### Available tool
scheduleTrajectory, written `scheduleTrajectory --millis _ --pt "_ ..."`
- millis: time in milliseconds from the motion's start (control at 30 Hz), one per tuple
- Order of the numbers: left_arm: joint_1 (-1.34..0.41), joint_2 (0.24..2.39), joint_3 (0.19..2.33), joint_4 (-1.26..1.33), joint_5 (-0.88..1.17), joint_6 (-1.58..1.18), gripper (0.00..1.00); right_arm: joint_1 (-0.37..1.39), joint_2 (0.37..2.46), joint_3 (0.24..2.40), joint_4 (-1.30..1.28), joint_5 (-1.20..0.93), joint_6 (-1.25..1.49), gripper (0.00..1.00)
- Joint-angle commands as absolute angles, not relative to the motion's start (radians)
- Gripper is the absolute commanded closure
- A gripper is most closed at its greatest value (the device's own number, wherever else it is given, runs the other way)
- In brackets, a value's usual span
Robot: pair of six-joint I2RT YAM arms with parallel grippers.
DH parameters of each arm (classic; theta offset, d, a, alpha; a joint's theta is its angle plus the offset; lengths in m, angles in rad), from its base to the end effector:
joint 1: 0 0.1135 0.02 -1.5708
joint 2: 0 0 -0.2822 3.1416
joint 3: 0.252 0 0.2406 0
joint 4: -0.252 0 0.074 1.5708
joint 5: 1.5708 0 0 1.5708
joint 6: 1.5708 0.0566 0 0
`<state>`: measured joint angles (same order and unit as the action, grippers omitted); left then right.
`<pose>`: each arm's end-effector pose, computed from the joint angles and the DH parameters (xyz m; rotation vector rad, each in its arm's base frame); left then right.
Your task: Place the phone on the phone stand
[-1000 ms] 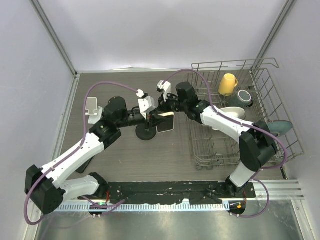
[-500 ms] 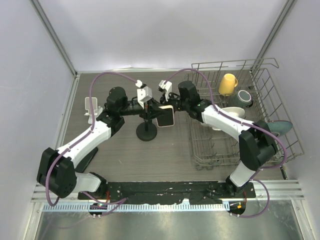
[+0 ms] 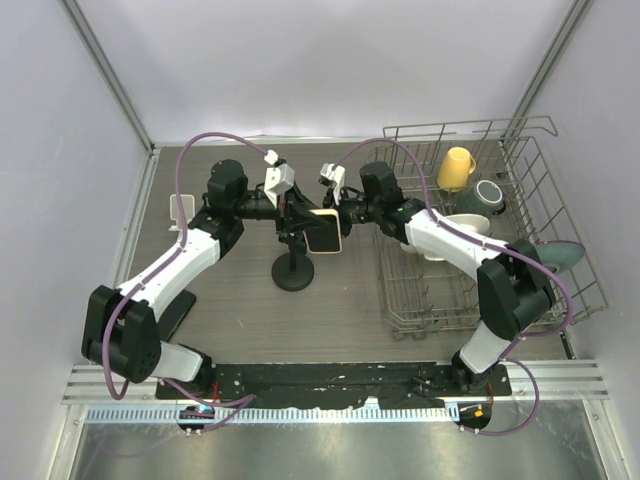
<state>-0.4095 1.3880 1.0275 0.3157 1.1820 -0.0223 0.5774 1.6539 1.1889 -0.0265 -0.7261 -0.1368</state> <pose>0.2573 -0.1688 0.3607 1.2067 1.2593 -1.2628 0.2988 0.2395 0.2890 -1.1405 1.7377 1.0166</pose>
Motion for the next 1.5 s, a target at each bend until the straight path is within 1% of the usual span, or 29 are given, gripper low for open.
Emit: scheduleTrajectory --millis 0,100,133,400,633,733,867,900,967,1000,1067,1100,1133,1200,1233,1300,1333,1467 --pt "-0.399 1.405 1.055 0.394 1.230 -0.023 1.00 0.577 1.641 1.198 0.044 -0.793 -0.129 1.00" --pt "-0.397 1.407 1.061 0.341 1.230 -0.005 1.00 0.575 1.641 1.190 0.060 -0.772 -0.124 1.00" --pt "-0.396 1.405 1.065 0.271 1.229 0.068 1.00 0.575 1.641 1.189 0.066 -0.766 -0.124 1.00" --pt "-0.387 1.371 1.068 0.075 1.197 0.210 1.00 0.575 1.640 1.187 0.075 -0.749 -0.124 1.00" --pt "-0.384 1.345 1.043 0.057 1.167 0.207 1.00 0.575 1.641 1.174 0.126 -0.716 -0.083 1.00" --pt "-0.384 1.315 1.010 0.064 1.066 0.184 1.00 0.575 1.635 1.157 0.159 -0.666 -0.049 1.00" --pt "-0.406 1.194 0.931 0.120 0.751 0.104 1.00 0.575 1.606 1.095 0.264 -0.546 0.044 1.00" --pt "-0.423 1.165 0.913 0.117 0.554 0.115 1.00 0.577 1.597 1.072 0.340 -0.485 0.067 1.00" --pt "-0.503 1.120 0.875 0.081 0.371 0.146 1.00 0.587 1.562 0.987 0.443 -0.372 0.162 1.00" --pt "-0.527 1.077 0.856 0.078 0.207 0.152 1.00 0.597 1.549 0.961 0.501 -0.262 0.178 1.00" --pt "-0.604 1.048 0.805 0.081 0.070 0.161 1.00 0.621 1.507 0.898 0.541 -0.163 0.215 1.00" --pt "-0.626 1.037 0.793 0.080 0.008 0.163 1.00 0.629 1.490 0.873 0.598 -0.076 0.224 1.00" --pt "-0.662 1.037 0.781 0.075 -0.143 0.164 1.00 0.650 1.468 0.835 0.616 -0.034 0.230 1.00" --pt "-0.684 1.039 0.775 0.071 -0.259 0.164 1.00 0.678 1.430 0.822 0.617 0.053 0.216 1.00" --pt "-0.689 1.035 0.756 0.078 -0.350 0.146 1.00 0.692 1.421 0.815 0.618 0.117 0.212 1.00" --pt "-0.689 1.017 0.729 0.122 -0.353 0.127 1.00 0.725 1.419 0.808 0.643 0.147 0.222 1.00" --pt "-0.689 1.002 0.704 0.142 -0.376 0.117 1.00 0.736 1.422 0.804 0.649 0.196 0.224 1.00" --pt "-0.689 0.996 0.676 0.216 -0.533 0.058 1.00 0.784 1.422 0.787 0.679 0.309 0.241 1.00"
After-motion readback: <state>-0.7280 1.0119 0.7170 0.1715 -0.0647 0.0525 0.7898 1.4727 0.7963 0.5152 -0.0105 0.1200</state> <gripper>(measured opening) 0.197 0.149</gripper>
